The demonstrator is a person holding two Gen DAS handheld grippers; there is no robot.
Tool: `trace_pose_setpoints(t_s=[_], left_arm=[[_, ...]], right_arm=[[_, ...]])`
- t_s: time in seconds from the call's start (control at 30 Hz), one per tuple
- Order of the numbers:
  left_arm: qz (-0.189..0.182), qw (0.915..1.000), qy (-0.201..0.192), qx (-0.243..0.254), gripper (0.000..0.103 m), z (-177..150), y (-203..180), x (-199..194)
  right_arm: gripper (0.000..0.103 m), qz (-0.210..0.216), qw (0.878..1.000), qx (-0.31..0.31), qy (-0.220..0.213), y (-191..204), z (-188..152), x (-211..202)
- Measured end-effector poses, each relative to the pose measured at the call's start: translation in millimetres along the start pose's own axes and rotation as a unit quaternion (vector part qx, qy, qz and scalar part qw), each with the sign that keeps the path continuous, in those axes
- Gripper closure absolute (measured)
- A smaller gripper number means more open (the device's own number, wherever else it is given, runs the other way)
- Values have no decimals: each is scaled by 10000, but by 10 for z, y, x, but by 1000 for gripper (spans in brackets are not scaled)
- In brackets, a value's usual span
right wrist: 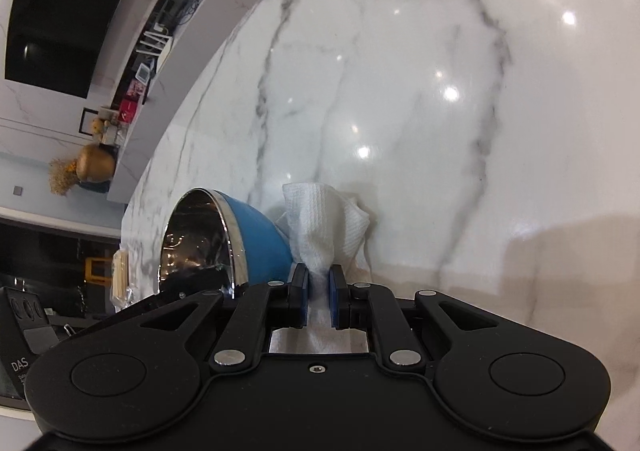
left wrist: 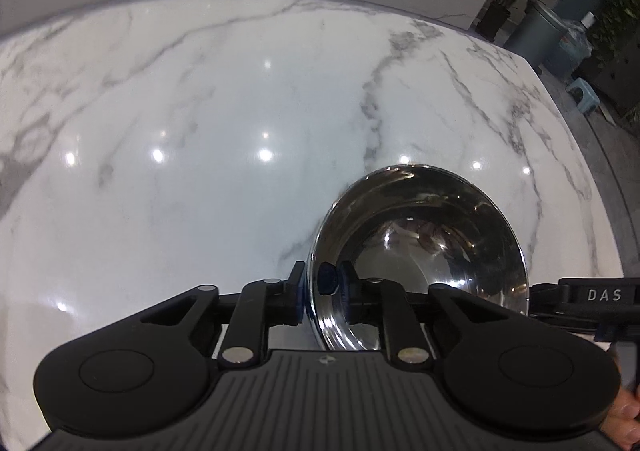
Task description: Clean bowl
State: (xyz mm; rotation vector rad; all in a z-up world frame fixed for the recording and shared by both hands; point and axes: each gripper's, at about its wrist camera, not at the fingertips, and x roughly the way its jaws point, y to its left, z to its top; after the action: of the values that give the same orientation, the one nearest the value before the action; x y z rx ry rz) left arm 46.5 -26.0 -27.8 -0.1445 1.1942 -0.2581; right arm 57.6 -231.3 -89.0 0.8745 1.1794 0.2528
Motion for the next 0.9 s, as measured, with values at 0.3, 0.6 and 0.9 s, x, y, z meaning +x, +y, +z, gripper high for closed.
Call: trace_pose_setpoints(t_s=[0.3,0.6,0.9], left_arm=[[50,9997,132,197,78,-72,-56,-4],[33,9993,19,365,90,-18,-3,-58],[9,9978,-4,657,90,-35,-75,-67]], right_arm=[[93,-29,10000,4,68,-201,-63,-213],[93,466,9980,157,-392,-286,3,-502],[93,760,9954,166,-558,-345,34,-665]])
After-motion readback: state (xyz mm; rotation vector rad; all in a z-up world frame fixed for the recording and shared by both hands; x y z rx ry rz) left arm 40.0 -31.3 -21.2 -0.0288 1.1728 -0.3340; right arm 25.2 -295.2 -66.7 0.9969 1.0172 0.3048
